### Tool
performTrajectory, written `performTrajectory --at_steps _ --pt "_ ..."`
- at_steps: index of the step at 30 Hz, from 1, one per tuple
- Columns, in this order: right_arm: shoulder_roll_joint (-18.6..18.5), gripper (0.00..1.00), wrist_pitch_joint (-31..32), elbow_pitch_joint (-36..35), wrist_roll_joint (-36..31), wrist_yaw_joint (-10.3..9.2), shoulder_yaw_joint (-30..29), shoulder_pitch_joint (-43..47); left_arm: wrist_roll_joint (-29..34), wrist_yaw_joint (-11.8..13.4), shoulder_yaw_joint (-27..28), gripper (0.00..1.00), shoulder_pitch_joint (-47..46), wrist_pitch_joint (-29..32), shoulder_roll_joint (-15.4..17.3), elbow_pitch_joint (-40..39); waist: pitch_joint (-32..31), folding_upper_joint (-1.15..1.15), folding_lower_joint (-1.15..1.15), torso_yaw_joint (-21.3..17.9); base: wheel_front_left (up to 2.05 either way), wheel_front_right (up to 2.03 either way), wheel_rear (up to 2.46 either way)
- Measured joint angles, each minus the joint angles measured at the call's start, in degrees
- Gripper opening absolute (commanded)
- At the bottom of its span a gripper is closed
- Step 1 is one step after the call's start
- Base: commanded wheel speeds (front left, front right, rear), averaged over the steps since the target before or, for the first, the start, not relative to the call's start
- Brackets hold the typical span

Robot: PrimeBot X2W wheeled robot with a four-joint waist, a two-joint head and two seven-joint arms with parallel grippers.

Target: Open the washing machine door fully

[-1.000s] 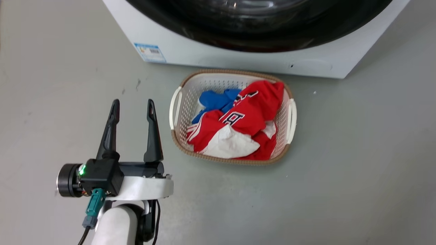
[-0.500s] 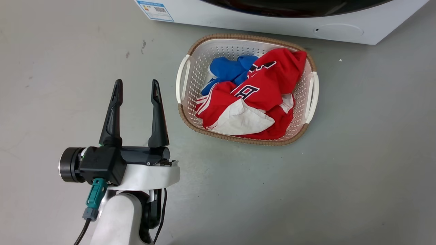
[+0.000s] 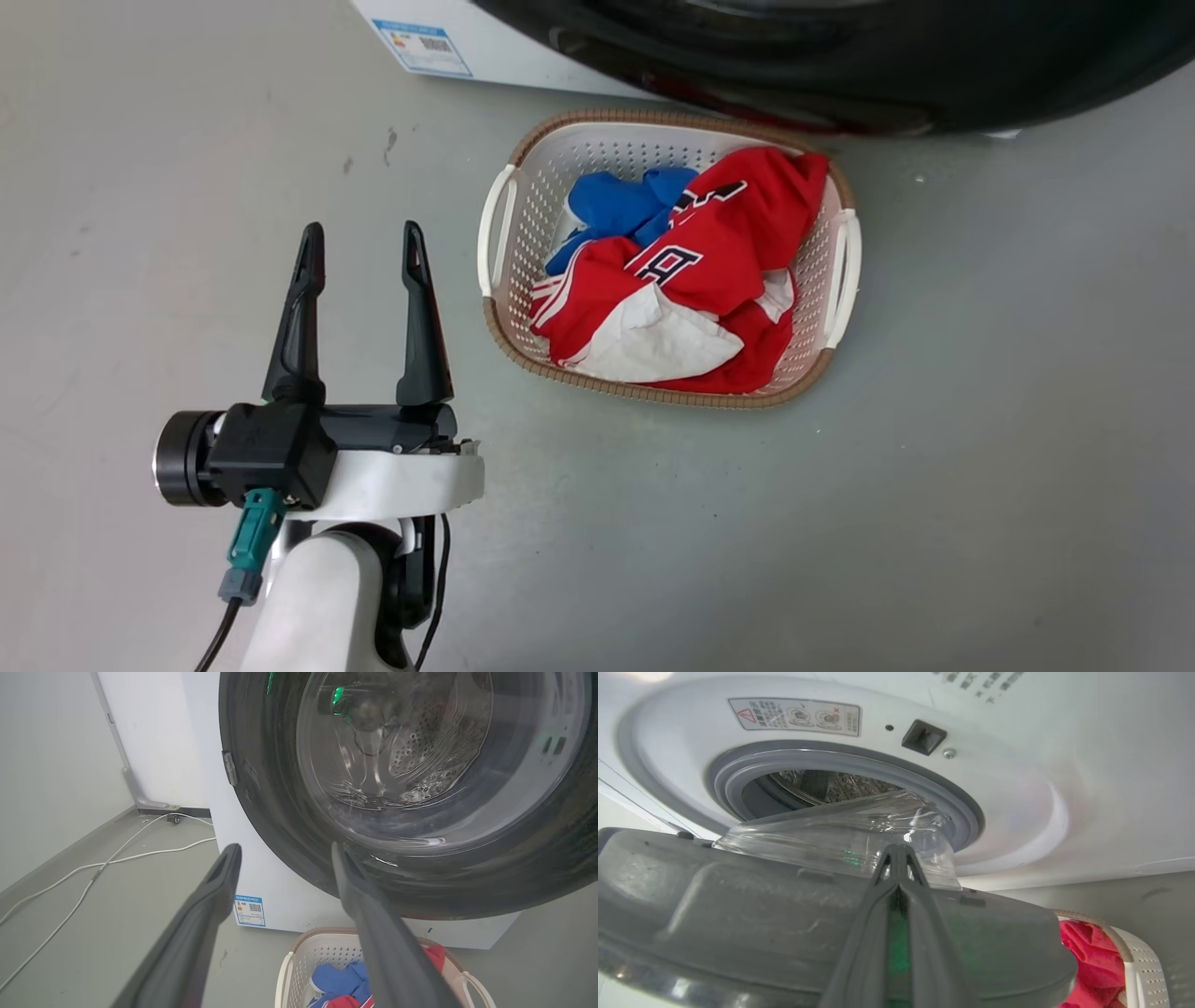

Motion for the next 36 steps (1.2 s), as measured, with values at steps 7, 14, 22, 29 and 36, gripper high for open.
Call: performTrajectory --at_steps 7,14,22,29,36 --pt "0.7 0.0 1.7 -9.0 2.2 -0.01 0.2 8.5 1.0 -0.8 1.3 1.0 1.0 0.0 0.0 0.5 -2.3 0.0 0.0 -1.4 0.0 0.0 0.0" --pt "3.1 0.0 2.6 -19.1 4.0 -0.01 1.2 18.0 1.5 -1.4 2.0 1.0 2.6 0.0 0.0 1.3 -5.5 0.0 0.0 -2.8 0.0 0.0 0.0" --pt "6.8 0.0 2.0 -29.7 3.6 0.0 4.1 30.8 2.1 -2.1 2.3 1.0 4.7 0.0 0.0 2.4 -9.7 0.0 -0.01 -3.3 0.0 0.0 0.0" --pt "10.4 0.0 1.5 -34.0 3.6 0.0 7.8 39.1 2.2 -2.1 2.1 1.0 6.0 0.0 0.0 2.9 -12.6 0.0 -0.01 -3.4 0.0 0.0 0.0" --pt "13.7 0.0 2.4 -35.2 3.5 0.0 13.3 45.1 2.2 -2.0 1.9 1.0 7.3 0.0 0.0 3.4 -14.9 0.0 -0.01 -3.0 0.0 0.0 0.0"
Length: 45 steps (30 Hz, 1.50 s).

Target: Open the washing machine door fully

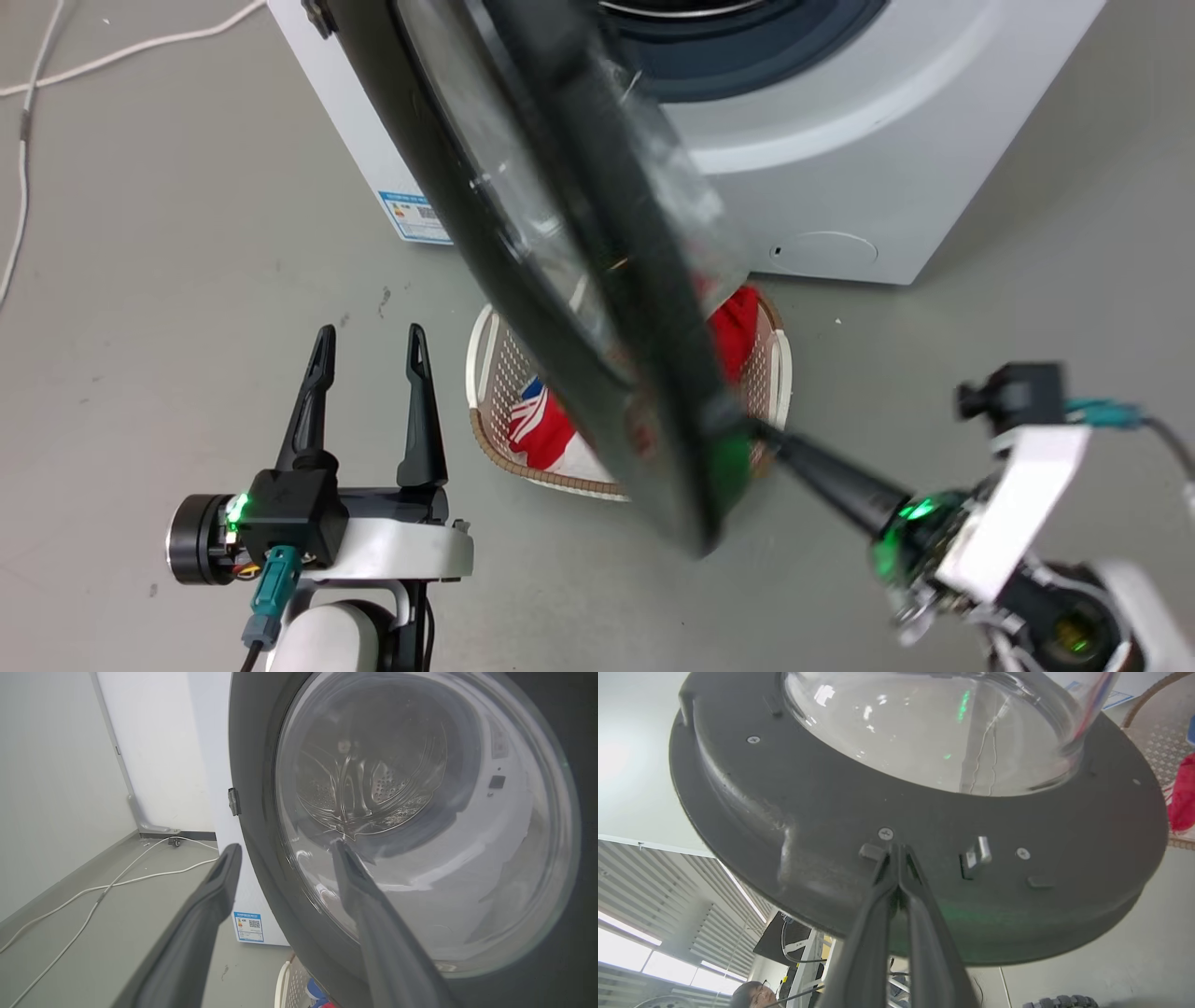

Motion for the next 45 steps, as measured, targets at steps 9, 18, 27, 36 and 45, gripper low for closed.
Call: performTrajectory --at_steps 9,18,27,36,45 --pt "3.1 0.0 1.2 1.4 -0.5 0.0 5.8 2.5 0.2 0.0 0.5 1.0 1.1 0.0 0.0 0.3 -1.9 0.0 0.0 0.1 0.0 0.0 0.0" --pt "4.1 0.0 -5.8 0.4 -2.2 0.0 3.5 7.1 0.2 0.0 1.1 1.0 3.8 0.0 0.0 1.3 -5.8 0.0 0.0 -0.2 0.0 0.0 0.0" --pt "2.4 1.0 -30.2 -4.4 -17.8 0.0 -2.3 9.5 0.6 -0.2 2.6 1.0 7.4 0.0 0.0 1.9 -11.2 0.0 0.0 -1.7 0.0 0.0 0.0" --pt "-0.1 1.0 -48.0 2.2 -47.5 0.01 -6.4 9.4 0.9 -0.6 3.3 1.0 9.9 0.0 0.0 2.1 -14.5 0.0 0.0 -2.9 0.0 0.0 0.0" --pt "8.2 1.0 -48.2 -2.6 -78.7 0.09 -16.9 11.4 1.1 -0.7 3.7 1.0 11.0 0.0 0.0 2.1 -15.5 0.0 0.0 -3.3 0.0 0.0 0.0"
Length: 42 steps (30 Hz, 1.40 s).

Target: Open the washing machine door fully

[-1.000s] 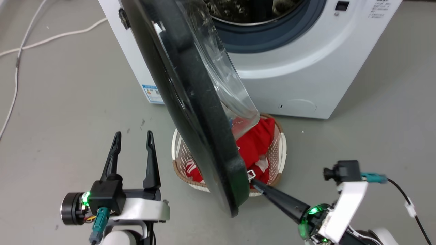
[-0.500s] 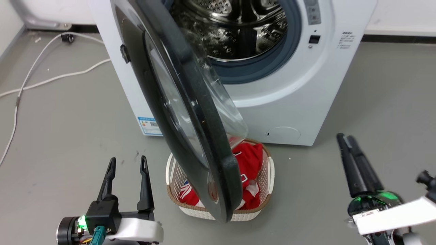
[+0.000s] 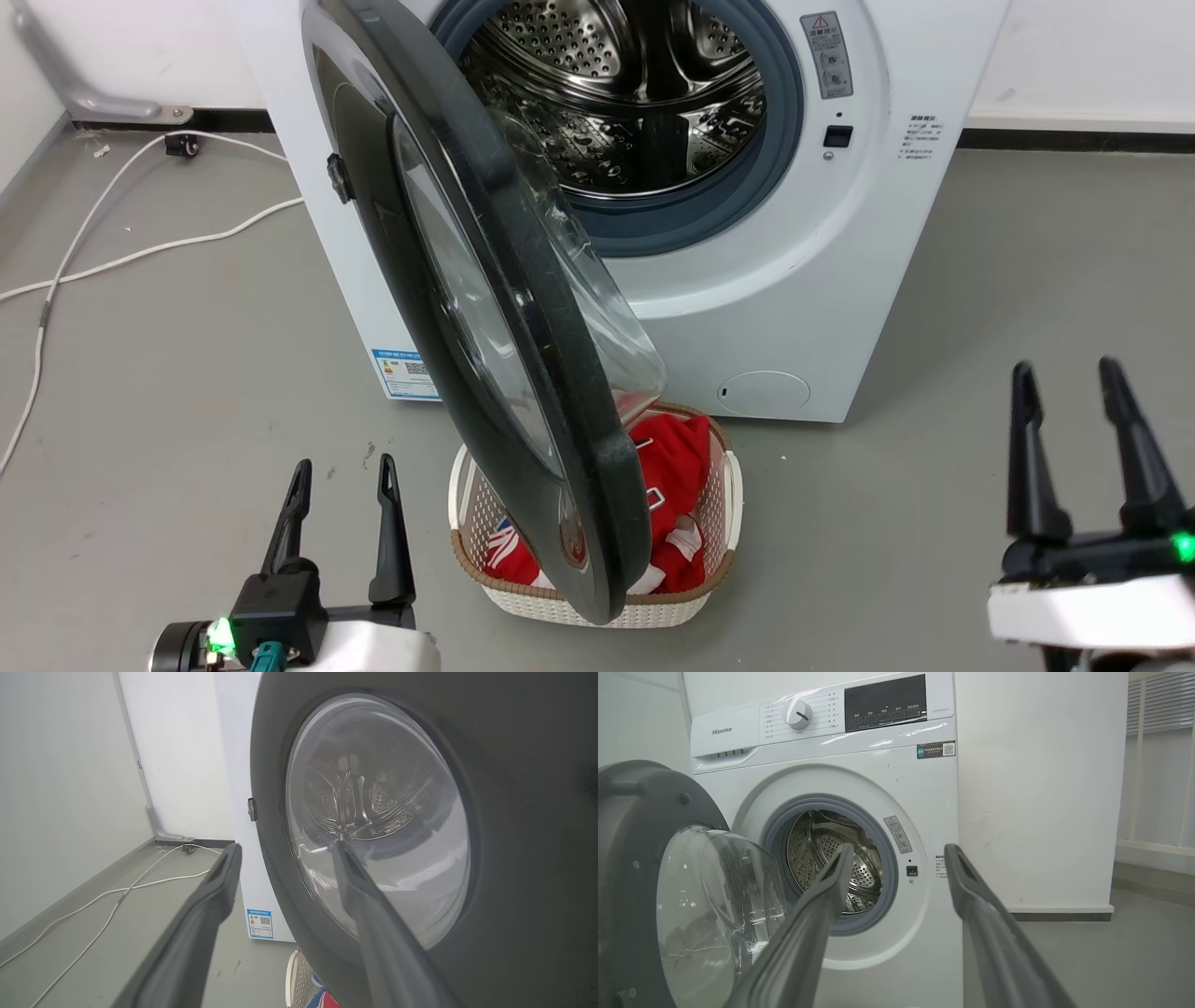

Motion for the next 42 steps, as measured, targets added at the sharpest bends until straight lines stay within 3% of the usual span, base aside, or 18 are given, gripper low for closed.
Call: performTrajectory --at_steps 9,26,27,28,42 --pt "1.8 1.0 0.0 2.4 -5.9 0.01 -0.7 4.9 0.0 -0.3 -0.2 1.0 0.2 0.0 0.0 0.1 -0.3 0.0 0.0 0.2 0.0 0.0 0.0" --pt "1.9 1.0 0.0 4.3 -2.8 0.01 0.3 7.7 -0.8 -0.2 -0.1 0.99 0.5 0.0 0.0 1.1 -0.2 0.0 0.0 0.0 0.0 0.0 0.0" --pt "1.9 1.0 0.0 4.3 -2.8 0.01 0.3 7.7 -0.6 -0.2 0.0 0.3 0.5 0.0 0.0 1.0 -0.3 0.0 0.0 -0.1 0.0 0.0 0.0" --pt "1.9 1.0 0.0 4.2 -2.9 0.01 0.4 7.7 -0.3 -0.2 0.1 0.0 0.5 0.0 0.0 1.0 -0.3 0.0 0.01 -0.1 0.0 0.0 0.0" --pt "1.9 1.0 0.0 3.8 -2.5 0.01 0.4 7.5 3.4 -1.9 1.4 0.0 -8.6 0.0 1.7 -10.1 -0.3 0.0 0.01 0.3 0.0 0.0 0.0"
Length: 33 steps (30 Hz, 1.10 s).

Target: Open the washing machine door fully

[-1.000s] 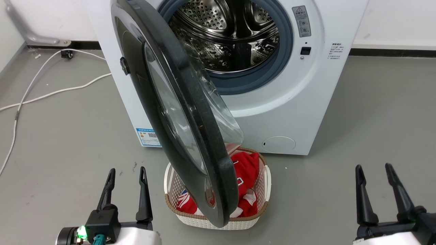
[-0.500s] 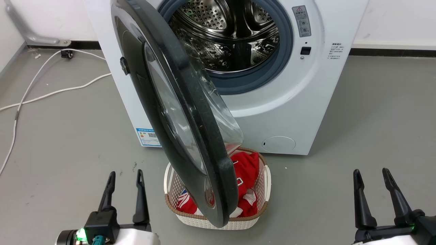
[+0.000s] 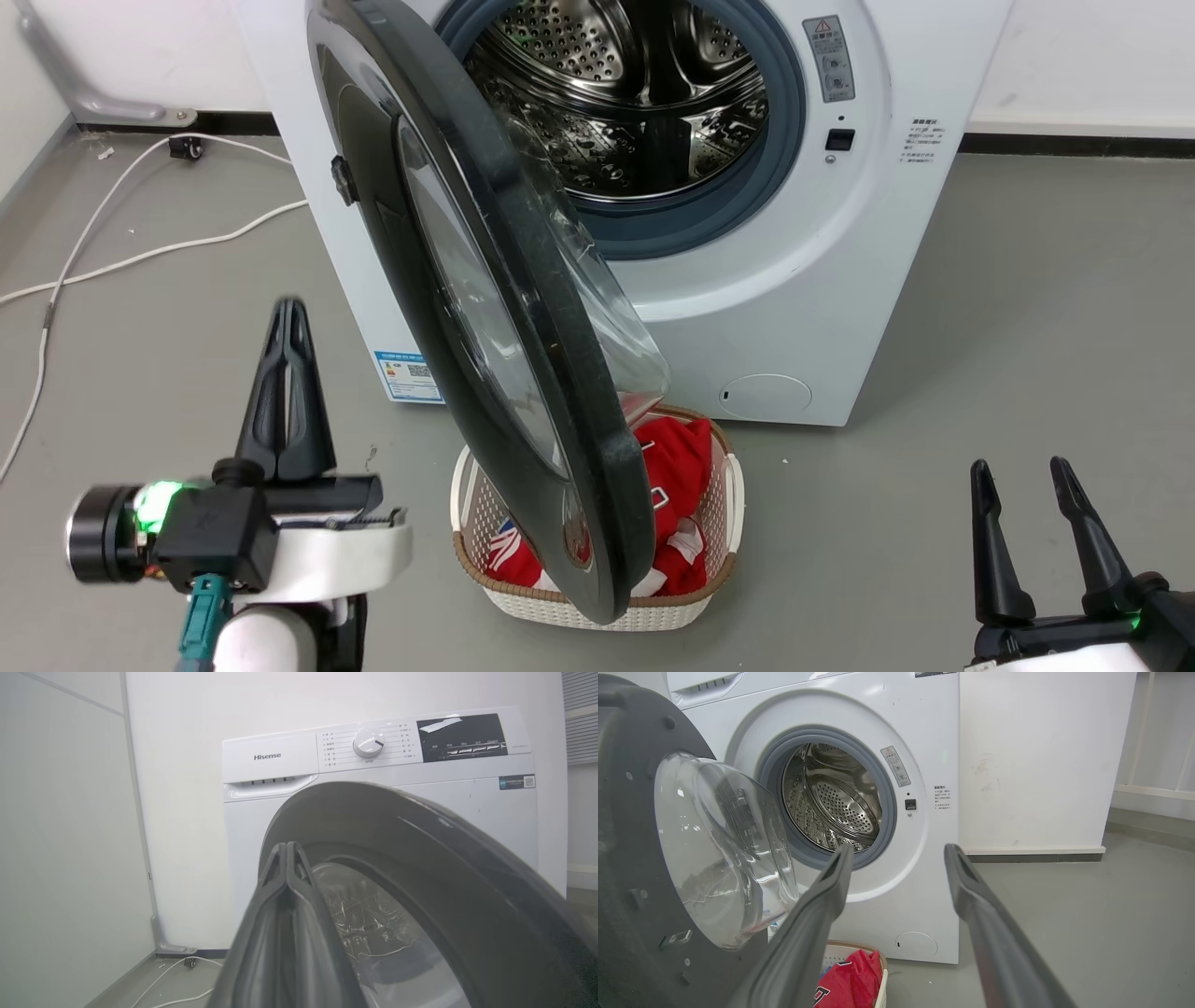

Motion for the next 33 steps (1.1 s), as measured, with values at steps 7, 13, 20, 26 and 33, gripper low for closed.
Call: performTrajectory --at_steps 7,13,20,26,33 --pt "0.0 1.0 0.0 0.0 0.1 0.0 0.3 0.0 3.2 -1.7 -6.1 0.0 -4.0 0.0 0.4 -7.3 -0.2 0.0 0.0 -0.2 0.0 0.0 0.0" --pt "0.0 1.0 0.0 0.0 0.1 0.0 0.3 0.0 5.5 -4.6 -14.4 0.0 -5.9 0.0 0.3 -10.0 -0.4 0.0 0.0 -0.3 0.0 0.0 0.0" --pt "0.0 1.0 0.0 0.3 0.1 0.0 0.3 0.0 6.3 -7.6 -24.4 0.0 -7.2 0.0 -0.4 -9.2 -0.6 0.0 0.0 -0.2 0.0 0.0 0.0" --pt "0.0 1.0 0.0 0.4 0.1 0.0 0.6 0.0 5.6 -9.0 -30.4 0.0 -7.4 1.3 -0.8 -4.6 -0.6 0.0 0.0 -0.2 0.0 0.0 0.0" --pt "0.0 1.0 0.0 0.6 0.1 0.0 0.9 -0.1 4.3 -9.6 -34.1 0.0 -5.2 1.6 -0.8 3.9 -0.1 0.0 0.0 -0.5 0.0 0.0 0.0"
